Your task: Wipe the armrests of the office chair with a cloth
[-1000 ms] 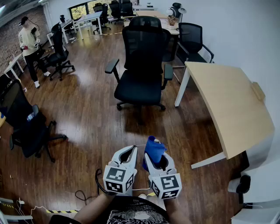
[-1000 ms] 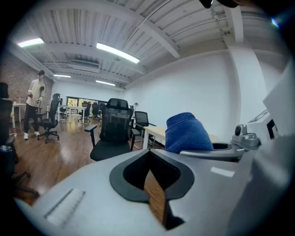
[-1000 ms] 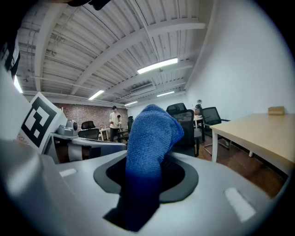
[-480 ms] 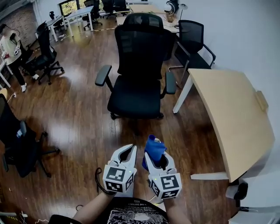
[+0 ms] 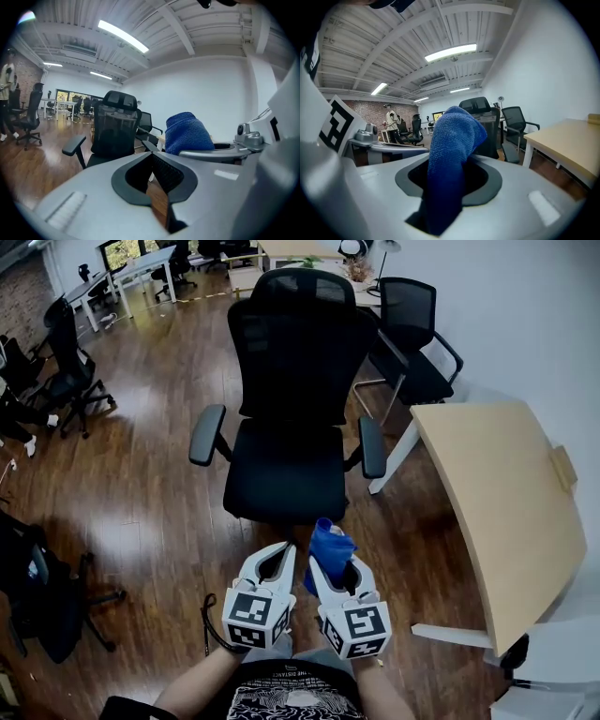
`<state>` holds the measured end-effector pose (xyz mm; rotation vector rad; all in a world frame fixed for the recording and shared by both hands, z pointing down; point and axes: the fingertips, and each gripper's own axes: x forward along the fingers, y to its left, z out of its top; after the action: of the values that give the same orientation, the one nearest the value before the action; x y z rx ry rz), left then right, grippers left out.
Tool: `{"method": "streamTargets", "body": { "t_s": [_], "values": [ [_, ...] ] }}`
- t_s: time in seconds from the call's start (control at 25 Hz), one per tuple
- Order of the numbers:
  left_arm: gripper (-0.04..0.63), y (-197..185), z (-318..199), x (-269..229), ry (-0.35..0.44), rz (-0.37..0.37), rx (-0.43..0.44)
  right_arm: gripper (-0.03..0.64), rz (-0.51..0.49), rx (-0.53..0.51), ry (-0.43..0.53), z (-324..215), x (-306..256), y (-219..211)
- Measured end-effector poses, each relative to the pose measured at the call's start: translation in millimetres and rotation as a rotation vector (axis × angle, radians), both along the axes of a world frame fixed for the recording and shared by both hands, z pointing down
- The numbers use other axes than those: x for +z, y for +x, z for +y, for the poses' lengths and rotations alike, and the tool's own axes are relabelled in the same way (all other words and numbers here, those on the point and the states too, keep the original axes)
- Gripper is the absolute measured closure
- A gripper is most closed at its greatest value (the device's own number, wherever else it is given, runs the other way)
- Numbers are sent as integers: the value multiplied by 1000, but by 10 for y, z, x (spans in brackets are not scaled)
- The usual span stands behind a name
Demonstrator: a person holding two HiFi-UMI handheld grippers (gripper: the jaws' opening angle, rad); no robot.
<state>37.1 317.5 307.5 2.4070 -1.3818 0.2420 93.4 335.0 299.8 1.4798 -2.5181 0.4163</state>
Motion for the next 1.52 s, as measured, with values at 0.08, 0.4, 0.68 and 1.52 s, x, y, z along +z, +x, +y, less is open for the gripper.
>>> {"method": "streamTargets", "body": {
  "t_s": [0.08, 0.4, 0.68, 1.52],
  "values": [
    [591, -25, -192, -16, 0, 6, 4, 469, -2, 6, -2, -176, -12, -34],
    [591, 191, -764, 35, 4, -2, 17, 469, 1, 1, 12, -738, 4, 123],
    [591, 558, -1534, 160, 12, 3, -6, 469, 11, -41, 26, -1551, 64, 489],
    [591, 1540, -3400, 682, -59, 48, -81, 469, 333, -208, -41, -4349, 1058, 1909]
  ]
}}
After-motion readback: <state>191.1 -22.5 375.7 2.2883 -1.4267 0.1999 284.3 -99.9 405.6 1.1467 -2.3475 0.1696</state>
